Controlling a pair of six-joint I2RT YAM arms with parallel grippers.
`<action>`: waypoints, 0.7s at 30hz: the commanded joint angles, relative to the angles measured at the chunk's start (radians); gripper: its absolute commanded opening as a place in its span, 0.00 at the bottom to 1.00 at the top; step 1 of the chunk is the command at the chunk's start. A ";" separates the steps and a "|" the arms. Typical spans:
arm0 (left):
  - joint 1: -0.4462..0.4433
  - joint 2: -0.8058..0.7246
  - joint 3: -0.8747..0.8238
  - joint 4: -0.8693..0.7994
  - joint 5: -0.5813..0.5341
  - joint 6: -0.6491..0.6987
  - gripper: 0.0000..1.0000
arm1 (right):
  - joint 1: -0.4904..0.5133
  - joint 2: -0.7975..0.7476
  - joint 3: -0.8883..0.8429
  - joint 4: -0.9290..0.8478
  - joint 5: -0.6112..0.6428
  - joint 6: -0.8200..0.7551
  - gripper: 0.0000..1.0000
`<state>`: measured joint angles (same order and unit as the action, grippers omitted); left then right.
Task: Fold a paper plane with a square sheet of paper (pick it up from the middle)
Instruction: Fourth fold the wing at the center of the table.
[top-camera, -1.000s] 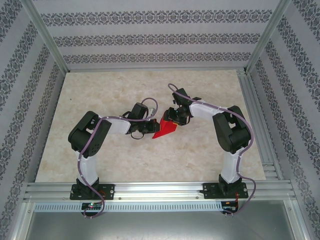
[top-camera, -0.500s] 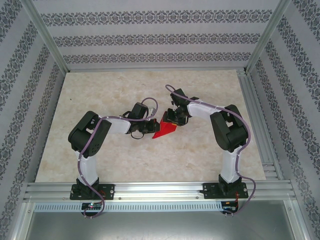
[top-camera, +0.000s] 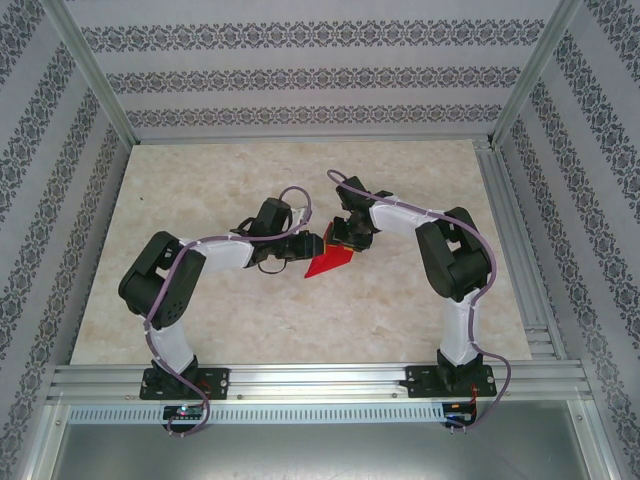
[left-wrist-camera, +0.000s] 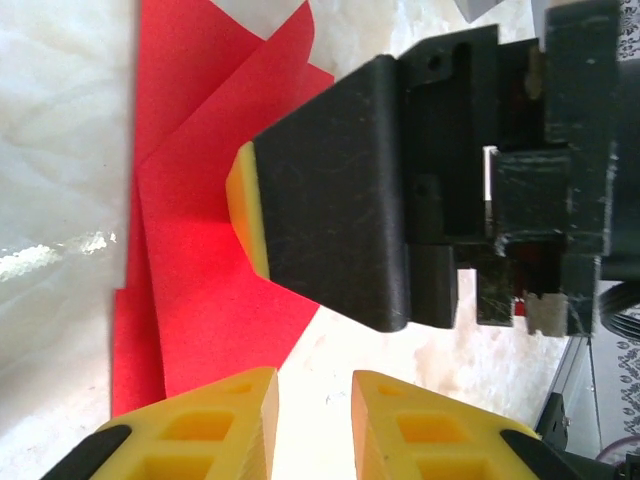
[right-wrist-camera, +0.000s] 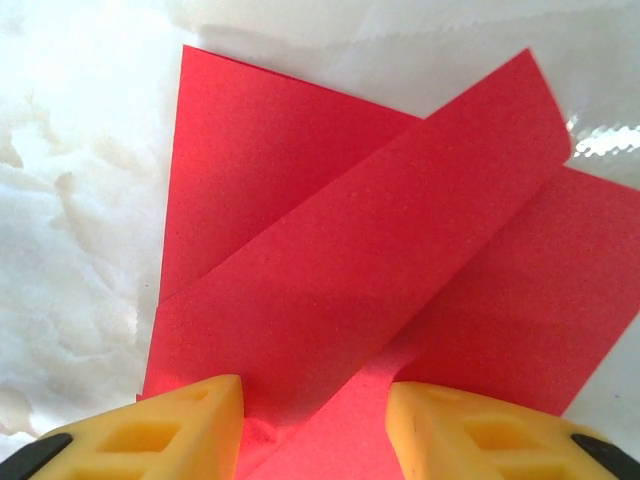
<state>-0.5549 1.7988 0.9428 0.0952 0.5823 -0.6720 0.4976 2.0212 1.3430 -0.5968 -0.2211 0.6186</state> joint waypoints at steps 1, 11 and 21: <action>-0.023 -0.018 -0.016 -0.023 0.018 -0.008 0.27 | 0.008 0.108 -0.038 -0.021 0.089 0.023 0.46; -0.043 -0.019 -0.007 -0.129 -0.061 0.021 0.29 | 0.007 0.127 -0.038 -0.015 0.087 0.050 0.51; -0.069 -0.018 0.006 -0.121 -0.014 0.024 0.32 | 0.006 0.152 -0.033 -0.033 0.110 0.079 0.53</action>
<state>-0.6060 1.7988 0.9428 -0.0120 0.5465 -0.6670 0.5022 2.0388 1.3670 -0.6136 -0.2127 0.6800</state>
